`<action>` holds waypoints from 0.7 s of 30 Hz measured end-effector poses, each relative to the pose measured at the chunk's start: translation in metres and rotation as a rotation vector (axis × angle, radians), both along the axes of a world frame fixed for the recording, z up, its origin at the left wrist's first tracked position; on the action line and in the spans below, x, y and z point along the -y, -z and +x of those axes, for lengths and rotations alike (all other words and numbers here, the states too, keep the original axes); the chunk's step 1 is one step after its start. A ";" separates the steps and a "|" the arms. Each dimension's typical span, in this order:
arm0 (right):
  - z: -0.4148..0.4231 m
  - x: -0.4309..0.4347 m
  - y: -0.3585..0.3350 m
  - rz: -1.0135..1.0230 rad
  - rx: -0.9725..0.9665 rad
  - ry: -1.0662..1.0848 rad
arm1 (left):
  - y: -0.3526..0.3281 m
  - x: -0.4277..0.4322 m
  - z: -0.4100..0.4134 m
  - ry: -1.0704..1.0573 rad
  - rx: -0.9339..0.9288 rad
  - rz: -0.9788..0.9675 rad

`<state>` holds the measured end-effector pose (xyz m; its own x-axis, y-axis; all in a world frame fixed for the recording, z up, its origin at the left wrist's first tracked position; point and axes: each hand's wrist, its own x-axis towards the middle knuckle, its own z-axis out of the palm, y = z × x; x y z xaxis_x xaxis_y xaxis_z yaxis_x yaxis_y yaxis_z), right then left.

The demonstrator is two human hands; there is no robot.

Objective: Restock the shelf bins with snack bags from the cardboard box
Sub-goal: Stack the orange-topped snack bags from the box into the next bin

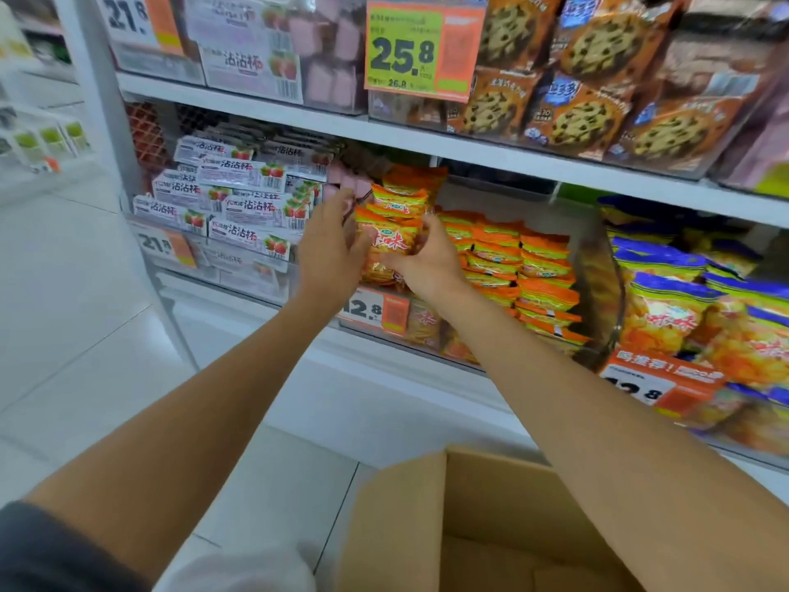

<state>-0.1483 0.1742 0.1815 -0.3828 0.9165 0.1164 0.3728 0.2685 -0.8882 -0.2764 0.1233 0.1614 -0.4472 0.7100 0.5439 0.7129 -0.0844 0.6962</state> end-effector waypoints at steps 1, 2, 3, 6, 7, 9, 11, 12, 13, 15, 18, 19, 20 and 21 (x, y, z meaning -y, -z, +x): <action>0.001 0.004 0.002 0.123 0.004 0.010 | 0.000 0.000 0.000 -0.007 0.004 0.031; 0.001 0.010 0.004 0.226 0.022 0.007 | 0.000 -0.001 0.000 -0.022 -0.014 0.036; 0.000 0.013 0.008 0.291 0.040 -0.001 | 0.001 -0.001 -0.001 -0.039 -0.025 0.028; 0.003 0.014 0.012 0.265 0.065 -0.042 | 0.006 0.006 0.000 -0.096 -0.016 0.015; 0.006 0.013 0.011 0.241 0.071 -0.074 | 0.007 0.010 0.001 -0.111 -0.007 0.019; 0.016 0.015 0.008 0.221 0.068 -0.128 | 0.006 0.017 0.004 -0.122 0.021 0.001; 0.027 0.022 0.006 0.243 0.051 -0.134 | -0.001 0.025 0.010 -0.109 0.047 -0.024; 0.034 0.025 0.006 0.266 0.046 -0.108 | -0.006 0.029 0.014 -0.112 0.051 -0.032; 0.041 0.029 0.006 0.289 0.038 -0.075 | -0.010 0.033 0.020 -0.129 0.046 -0.038; 0.056 0.036 0.008 0.345 0.028 -0.008 | -0.014 0.041 0.033 -0.156 0.057 -0.060; 0.089 0.048 0.017 0.406 0.098 0.042 | -0.007 0.054 0.066 -0.040 0.111 -0.114; 0.103 0.052 0.023 0.402 0.117 0.047 | -0.001 0.059 0.081 0.030 0.103 -0.155; 0.119 0.058 0.031 0.386 0.134 0.049 | 0.007 0.064 0.096 0.100 0.090 -0.208; 0.136 0.064 0.040 0.359 0.157 0.051 | 0.015 0.070 0.112 0.164 0.076 -0.267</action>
<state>-0.0120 0.1104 0.1414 -0.3764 0.8466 0.3763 0.5179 0.5291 -0.6722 -0.1640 0.0530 0.1464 -0.3475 0.8890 0.2983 0.6499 -0.0010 0.7600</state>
